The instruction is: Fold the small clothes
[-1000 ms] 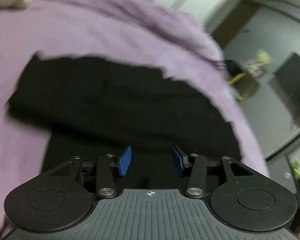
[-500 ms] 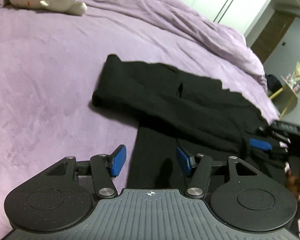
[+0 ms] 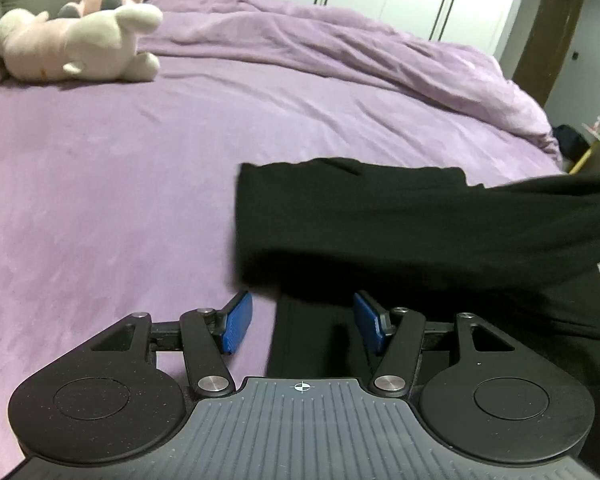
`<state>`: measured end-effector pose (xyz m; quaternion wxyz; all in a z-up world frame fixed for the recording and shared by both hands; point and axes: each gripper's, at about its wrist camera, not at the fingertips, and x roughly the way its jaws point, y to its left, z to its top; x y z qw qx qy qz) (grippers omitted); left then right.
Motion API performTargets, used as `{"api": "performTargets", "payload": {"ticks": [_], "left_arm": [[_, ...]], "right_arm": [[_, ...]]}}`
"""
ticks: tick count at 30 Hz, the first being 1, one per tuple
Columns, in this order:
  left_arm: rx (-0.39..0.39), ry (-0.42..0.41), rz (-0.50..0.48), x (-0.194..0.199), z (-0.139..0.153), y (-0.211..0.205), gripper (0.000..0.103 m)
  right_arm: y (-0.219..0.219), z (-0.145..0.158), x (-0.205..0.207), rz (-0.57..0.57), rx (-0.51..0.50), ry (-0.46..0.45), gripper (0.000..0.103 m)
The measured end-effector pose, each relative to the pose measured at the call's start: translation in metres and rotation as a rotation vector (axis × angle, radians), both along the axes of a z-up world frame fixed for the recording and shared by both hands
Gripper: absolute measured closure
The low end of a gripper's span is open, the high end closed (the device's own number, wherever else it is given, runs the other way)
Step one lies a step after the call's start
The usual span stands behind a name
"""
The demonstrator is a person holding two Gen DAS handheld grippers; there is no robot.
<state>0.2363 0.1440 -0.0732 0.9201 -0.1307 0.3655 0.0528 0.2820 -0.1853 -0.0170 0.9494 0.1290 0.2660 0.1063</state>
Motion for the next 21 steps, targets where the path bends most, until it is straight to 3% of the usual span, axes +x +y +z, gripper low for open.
{"api": "performTargets", "payload": {"ticks": [5,6,8,11,13,17,21], "left_arm": [[0.031,0.048,-0.012,0.021,-0.012,-0.014,0.041],[0.045,0.051,-0.007,0.021,-0.014,-0.016,0.041],[0.061,0.041,-0.011,0.020,-0.014,-0.017,0.041],[0.065,0.038,-0.011,0.021,-0.015,-0.017,0.040],[0.067,0.038,-0.001,0.023,-0.014,-0.016,0.040],[0.087,0.045,0.013,0.032,-0.013,-0.018,0.040],[0.124,0.053,0.033,0.041,-0.013,-0.018,0.040]], "right_arm": [[-0.056,-0.055,0.021,-0.106,0.061,0.239,0.092],[-0.066,-0.064,0.020,-0.114,0.103,0.272,0.082],[-0.079,-0.078,0.014,-0.115,0.177,0.296,0.068],[-0.080,-0.090,0.008,-0.083,0.193,0.295,0.067],[-0.070,-0.089,0.010,-0.055,0.153,0.277,0.068],[-0.041,-0.070,0.016,0.039,0.051,0.235,0.100],[-0.042,-0.037,0.013,-0.080,-0.099,0.060,0.100]]}}
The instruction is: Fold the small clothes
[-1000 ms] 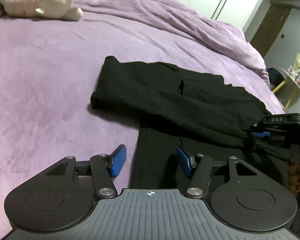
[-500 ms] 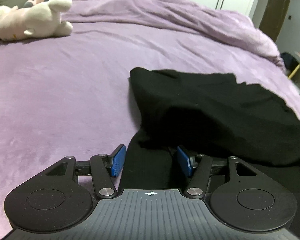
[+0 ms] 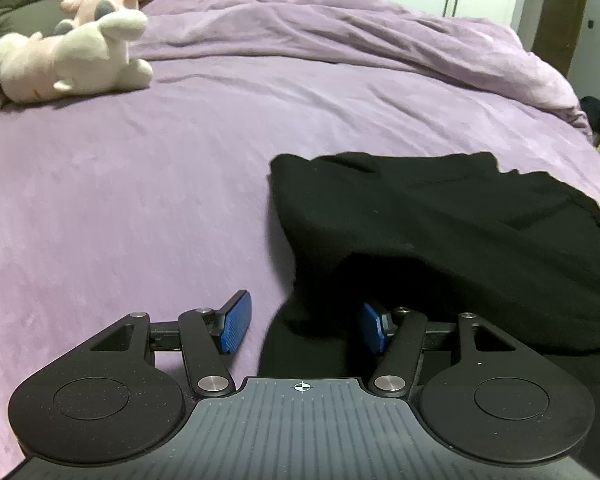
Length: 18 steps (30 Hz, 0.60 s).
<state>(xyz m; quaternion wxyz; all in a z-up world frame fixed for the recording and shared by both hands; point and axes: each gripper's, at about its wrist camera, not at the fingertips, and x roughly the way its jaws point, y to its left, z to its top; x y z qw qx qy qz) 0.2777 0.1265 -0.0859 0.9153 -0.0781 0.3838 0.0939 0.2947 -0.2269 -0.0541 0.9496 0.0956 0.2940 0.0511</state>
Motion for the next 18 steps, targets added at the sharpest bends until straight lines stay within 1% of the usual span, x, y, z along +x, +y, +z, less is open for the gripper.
{"api": "performTargets", "payload": {"ticks": [1,2,4,5,7,9,11,13,14,17,18], "left_arm": [[0.007,0.005,0.009,0.002,0.000,0.001,0.040],[0.005,0.007,0.013,0.003,0.000,0.003,0.039],[0.001,0.011,0.012,0.005,-0.002,0.005,0.036],[0.004,0.011,0.011,0.004,-0.003,0.006,0.035],[0.008,0.009,0.007,0.003,-0.004,0.006,0.034],[0.003,0.005,0.006,0.001,-0.004,0.008,0.034],[0.000,0.006,0.003,0.000,-0.004,0.010,0.034],[0.003,0.010,0.001,-0.001,-0.003,0.010,0.033],[0.004,0.012,0.001,-0.001,-0.002,0.011,0.033],[-0.003,0.013,0.009,-0.004,0.001,0.011,0.035],[-0.006,0.012,0.013,-0.005,0.002,0.010,0.035]], "right_arm": [[-0.006,0.004,-0.001,-0.040,-0.021,-0.015,0.100],[-0.011,0.003,0.001,-0.075,-0.046,-0.006,0.100],[-0.019,-0.005,0.006,-0.103,-0.078,0.038,0.099],[-0.024,-0.012,0.009,-0.098,-0.063,0.084,0.098],[-0.035,-0.024,0.007,-0.109,0.019,0.141,0.093],[-0.046,-0.032,0.000,-0.117,0.124,0.170,0.076],[-0.054,-0.038,-0.007,-0.106,0.195,0.172,0.071],[-0.056,-0.042,-0.011,-0.085,0.235,0.181,0.070],[-0.054,-0.044,-0.010,-0.077,0.236,0.189,0.070],[-0.046,-0.046,-0.009,-0.064,0.180,0.191,0.071],[-0.041,-0.046,-0.007,-0.064,0.165,0.188,0.074]]}}
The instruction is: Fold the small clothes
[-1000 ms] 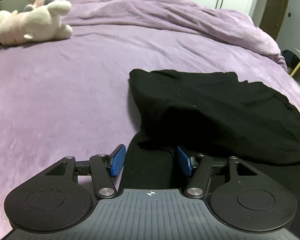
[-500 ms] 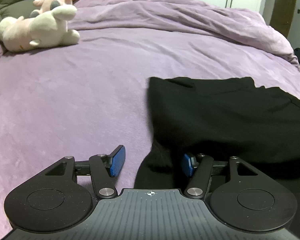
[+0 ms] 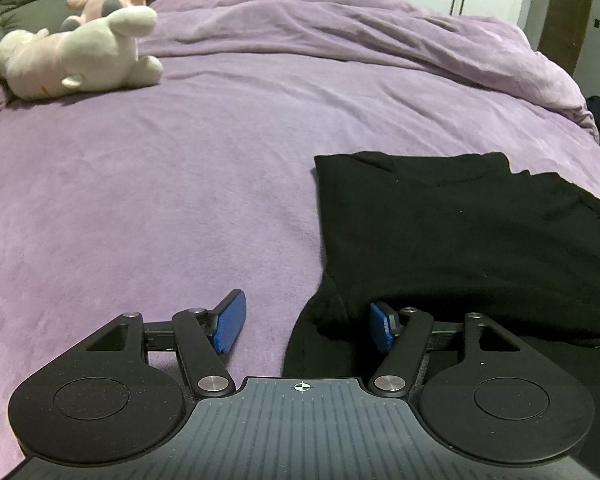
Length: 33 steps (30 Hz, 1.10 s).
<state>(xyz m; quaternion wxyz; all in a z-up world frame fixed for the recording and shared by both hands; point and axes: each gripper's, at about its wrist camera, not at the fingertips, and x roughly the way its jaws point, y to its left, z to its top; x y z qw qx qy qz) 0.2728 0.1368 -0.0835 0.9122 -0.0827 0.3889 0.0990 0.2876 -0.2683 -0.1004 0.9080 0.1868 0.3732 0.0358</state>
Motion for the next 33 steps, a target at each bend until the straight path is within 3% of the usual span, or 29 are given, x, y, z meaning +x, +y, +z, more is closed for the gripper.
{"api": "performTargets", "payload": {"ticks": [1,2,3,6,8,10,13,16,18,20,23,25,27,31,33], "left_arm": [[-0.002,-0.004,0.001,-0.002,0.002,-0.001,0.035],[-0.004,-0.011,-0.001,-0.004,0.004,-0.002,0.035],[-0.006,-0.019,-0.008,-0.006,0.006,-0.004,0.035],[0.004,-0.045,-0.023,-0.009,0.013,-0.009,0.035],[0.012,-0.062,-0.026,-0.009,0.020,-0.011,0.035],[0.009,-0.086,-0.028,-0.008,0.026,-0.012,0.035],[0.001,-0.094,-0.042,-0.002,0.031,-0.015,0.035],[0.010,-0.087,-0.062,0.009,0.033,-0.022,0.035],[0.016,-0.082,-0.085,0.018,0.032,-0.031,0.035],[0.017,-0.061,-0.111,0.027,0.028,-0.039,0.035],[0.024,-0.027,-0.131,0.036,0.018,-0.050,0.035],[0.032,-0.003,-0.136,0.038,0.010,-0.056,0.036],[0.046,0.001,-0.139,0.036,0.004,-0.059,0.036],[0.070,-0.009,-0.166,0.032,0.000,-0.060,0.035],[0.071,-0.008,-0.169,0.033,-0.001,-0.058,0.032]], "right_arm": [[0.002,0.000,0.002,0.003,-0.010,-0.001,0.078],[0.001,0.001,0.001,0.008,-0.002,-0.001,0.094],[-0.001,0.001,0.002,0.011,0.035,0.000,0.098],[-0.022,0.003,-0.007,-0.051,0.200,-0.043,0.098],[-0.035,-0.002,-0.011,-0.095,0.264,-0.022,0.098],[-0.036,-0.008,-0.010,-0.109,0.180,0.033,0.098],[-0.025,0.001,-0.012,-0.064,0.061,0.022,0.099],[-0.010,0.020,-0.012,-0.112,-0.049,-0.034,0.085],[0.001,0.031,-0.007,-0.138,-0.135,-0.092,0.070],[0.013,0.037,0.003,-0.100,-0.133,-0.118,0.070],[0.032,0.029,0.029,0.008,-0.125,-0.077,0.072],[0.045,0.020,0.042,0.046,-0.198,-0.043,0.072],[0.052,0.009,0.052,0.072,-0.278,-0.015,0.080],[0.061,-0.003,0.061,0.068,-0.481,-0.057,0.085],[0.055,-0.008,0.070,0.046,-0.475,-0.063,0.087]]}}
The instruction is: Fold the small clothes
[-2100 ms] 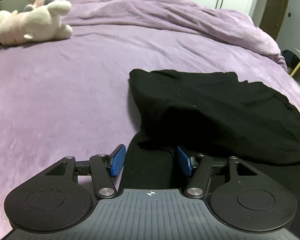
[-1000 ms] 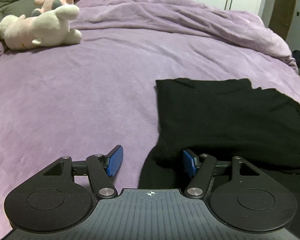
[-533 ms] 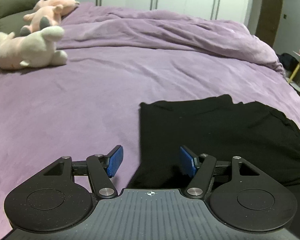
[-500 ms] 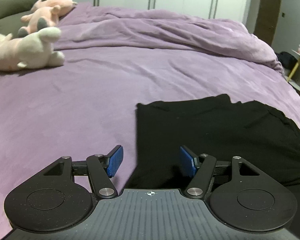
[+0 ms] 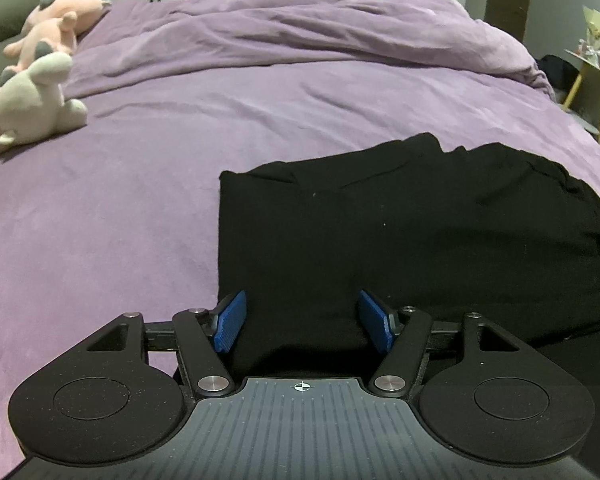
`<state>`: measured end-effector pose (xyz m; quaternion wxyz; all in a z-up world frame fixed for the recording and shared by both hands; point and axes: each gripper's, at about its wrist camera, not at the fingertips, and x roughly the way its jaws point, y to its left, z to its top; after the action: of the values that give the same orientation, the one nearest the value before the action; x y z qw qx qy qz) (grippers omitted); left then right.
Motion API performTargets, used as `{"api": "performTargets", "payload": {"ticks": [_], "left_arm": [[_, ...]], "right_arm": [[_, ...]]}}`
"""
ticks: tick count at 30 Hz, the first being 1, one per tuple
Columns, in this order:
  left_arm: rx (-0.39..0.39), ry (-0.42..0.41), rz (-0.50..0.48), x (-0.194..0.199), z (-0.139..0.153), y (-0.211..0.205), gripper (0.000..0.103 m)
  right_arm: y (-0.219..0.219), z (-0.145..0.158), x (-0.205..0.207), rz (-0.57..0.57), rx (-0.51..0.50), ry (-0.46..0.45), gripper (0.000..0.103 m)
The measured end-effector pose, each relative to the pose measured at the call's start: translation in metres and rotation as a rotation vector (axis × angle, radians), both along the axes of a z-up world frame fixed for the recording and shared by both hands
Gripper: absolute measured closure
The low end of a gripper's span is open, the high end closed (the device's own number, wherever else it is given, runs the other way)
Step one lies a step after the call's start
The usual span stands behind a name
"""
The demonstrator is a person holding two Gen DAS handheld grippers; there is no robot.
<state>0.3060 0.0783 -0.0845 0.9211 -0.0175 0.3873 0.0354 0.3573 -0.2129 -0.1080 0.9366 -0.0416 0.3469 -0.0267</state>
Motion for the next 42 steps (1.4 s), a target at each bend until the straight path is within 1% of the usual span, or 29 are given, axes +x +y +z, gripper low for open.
{"api": "performTargets", "payload": {"ticks": [2,4,5,7,9,11,12,13,14,17,22,28,33,35,39,41,42], "left_arm": [[-0.006,0.003,0.007,0.000,0.000,0.000,0.032],[-0.006,0.002,0.010,-0.001,0.000,0.000,0.031],[-0.003,0.003,0.009,-0.001,-0.001,0.000,0.031],[-0.005,0.003,0.008,-0.001,0.000,0.000,0.031],[-0.014,0.004,0.011,-0.003,0.000,0.002,0.030],[-0.016,0.004,0.011,-0.004,0.000,0.003,0.030],[-0.015,0.004,0.013,-0.005,-0.001,0.002,0.030],[-0.010,0.005,0.015,-0.005,-0.001,0.002,0.030],[-0.004,0.007,0.017,-0.005,-0.001,0.000,0.030],[0.022,0.013,0.014,-0.005,-0.001,-0.004,0.029],[0.041,0.028,0.033,-0.006,0.001,-0.007,0.028],[0.062,0.040,0.030,-0.008,0.003,-0.008,0.027],[0.067,0.040,0.036,-0.010,0.003,-0.009,0.027],[0.073,0.039,0.035,-0.010,0.002,-0.010,0.027],[0.087,0.046,0.042,-0.009,0.001,-0.009,0.022],[0.083,0.055,0.057,-0.012,0.003,-0.007,0.022],[0.081,0.061,0.064,-0.014,0.005,-0.005,0.022]], "right_arm": [[-0.004,0.002,0.007,-0.019,0.026,0.003,0.087],[-0.002,0.006,0.006,-0.020,0.011,0.013,0.087],[0.001,0.012,0.001,-0.014,0.018,0.014,0.087],[0.002,0.019,-0.016,0.016,0.066,0.018,0.087],[-0.001,0.023,-0.042,0.043,0.108,-0.005,0.087],[0.000,0.012,-0.055,0.062,0.078,0.039,0.087],[0.000,0.006,-0.059,0.073,0.056,0.040,0.086],[-0.001,0.003,-0.064,0.096,0.044,0.017,0.086],[-0.003,0.001,-0.065,0.105,0.042,0.013,0.086],[-0.007,0.004,-0.060,0.080,0.083,0.034,0.086],[-0.001,0.007,-0.061,0.088,0.031,0.050,0.086],[-0.006,0.010,-0.066,0.091,0.034,0.059,0.086],[-0.007,0.004,-0.072,0.114,0.017,0.040,0.086],[-0.005,0.000,-0.073,0.131,-0.005,0.031,0.086],[0.001,0.001,-0.071,0.154,-0.055,0.042,0.086],[-0.001,0.008,-0.073,0.137,-0.033,0.068,0.086],[-0.004,0.013,-0.078,0.130,-0.008,0.087,0.083]]}}
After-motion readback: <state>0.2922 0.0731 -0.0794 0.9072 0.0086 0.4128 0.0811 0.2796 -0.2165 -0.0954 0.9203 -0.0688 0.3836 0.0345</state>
